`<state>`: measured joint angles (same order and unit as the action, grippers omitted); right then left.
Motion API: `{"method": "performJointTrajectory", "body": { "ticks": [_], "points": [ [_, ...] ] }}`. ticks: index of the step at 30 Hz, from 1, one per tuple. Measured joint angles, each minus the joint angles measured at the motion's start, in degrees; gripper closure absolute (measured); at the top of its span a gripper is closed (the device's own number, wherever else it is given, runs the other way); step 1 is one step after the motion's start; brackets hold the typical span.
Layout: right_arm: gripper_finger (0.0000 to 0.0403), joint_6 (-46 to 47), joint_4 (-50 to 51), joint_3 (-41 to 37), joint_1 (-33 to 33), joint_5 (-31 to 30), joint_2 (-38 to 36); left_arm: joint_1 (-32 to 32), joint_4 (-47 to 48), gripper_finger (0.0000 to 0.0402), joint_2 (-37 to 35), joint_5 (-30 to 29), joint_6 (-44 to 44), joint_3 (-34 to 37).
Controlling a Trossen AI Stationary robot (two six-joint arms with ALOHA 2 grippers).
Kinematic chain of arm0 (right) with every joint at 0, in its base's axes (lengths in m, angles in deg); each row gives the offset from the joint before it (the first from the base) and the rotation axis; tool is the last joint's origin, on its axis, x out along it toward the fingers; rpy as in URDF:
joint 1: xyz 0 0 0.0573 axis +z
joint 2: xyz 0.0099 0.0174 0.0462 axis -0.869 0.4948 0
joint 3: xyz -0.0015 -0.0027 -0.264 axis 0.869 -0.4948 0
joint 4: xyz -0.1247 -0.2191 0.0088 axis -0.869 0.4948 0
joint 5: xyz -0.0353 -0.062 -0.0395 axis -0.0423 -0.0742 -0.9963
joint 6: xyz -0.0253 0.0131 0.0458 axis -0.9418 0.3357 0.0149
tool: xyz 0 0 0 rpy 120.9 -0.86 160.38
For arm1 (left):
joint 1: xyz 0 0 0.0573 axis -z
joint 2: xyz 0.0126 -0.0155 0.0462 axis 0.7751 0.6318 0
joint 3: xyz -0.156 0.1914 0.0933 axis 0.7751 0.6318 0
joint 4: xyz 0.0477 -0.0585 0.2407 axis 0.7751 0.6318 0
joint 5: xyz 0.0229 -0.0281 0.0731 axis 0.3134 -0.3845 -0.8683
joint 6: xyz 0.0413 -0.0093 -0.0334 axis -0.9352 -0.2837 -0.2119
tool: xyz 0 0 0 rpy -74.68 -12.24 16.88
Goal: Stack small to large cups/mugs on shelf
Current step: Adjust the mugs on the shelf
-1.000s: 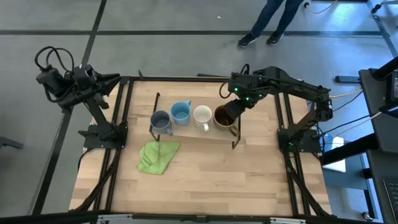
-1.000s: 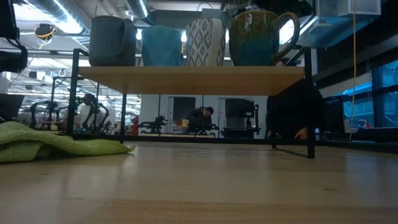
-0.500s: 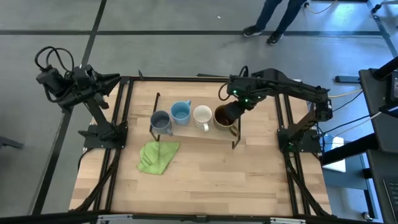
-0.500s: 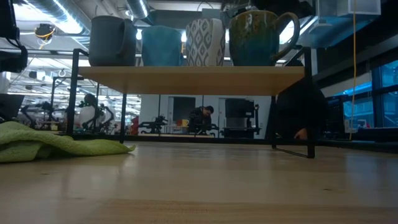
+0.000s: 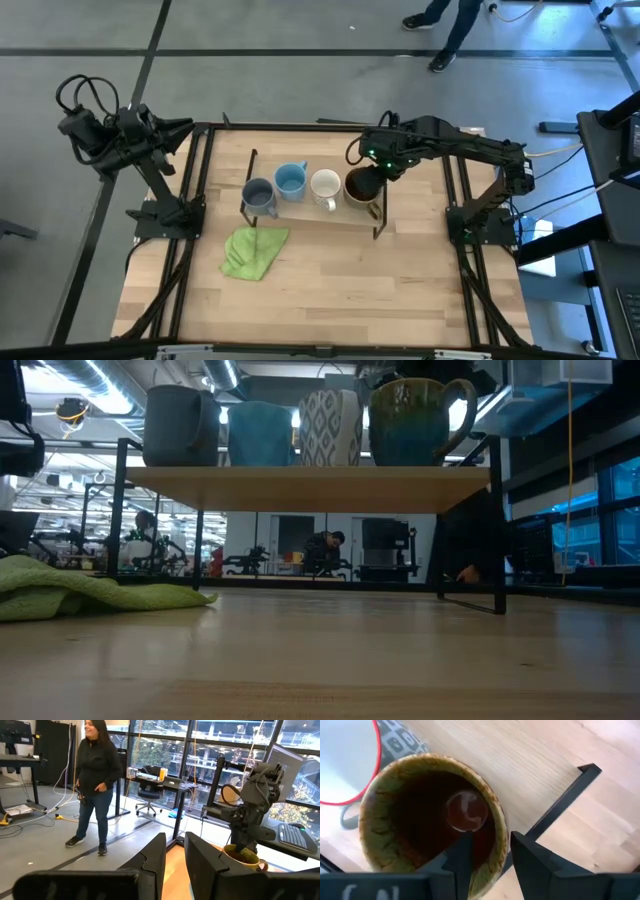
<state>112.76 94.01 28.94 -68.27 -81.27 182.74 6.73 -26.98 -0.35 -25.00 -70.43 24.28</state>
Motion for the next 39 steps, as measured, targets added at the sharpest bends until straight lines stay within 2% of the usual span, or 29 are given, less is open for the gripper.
{"method": "performJointTrajectory", "body": {
  "ticks": [19,27,34,39],
  "points": [
    [0.0270,6.2,1.1,0.5,2.8,0.9,-0.1,0.0,0.0,0.0335,0.0,0.0,-1.5,0.0],
    [0.0270,9.1,-0.3,0.5,4.3,-2.0,-0.1,0.0,0.0,0.0335,0.0,0.0,-1.5,0.0],
    [0.0270,9.6,6.8,0.5,4.5,-3.4,-0.1,0.0,0.0,0.0335,0.0,0.8,-1.4,0.0],
    [0.0269,10.3,5.7,0.5,4.5,-3.5,-0.3,0.0,0.0,0.0335,0.0,0.9,-1.1,0.0]
  ]
}}
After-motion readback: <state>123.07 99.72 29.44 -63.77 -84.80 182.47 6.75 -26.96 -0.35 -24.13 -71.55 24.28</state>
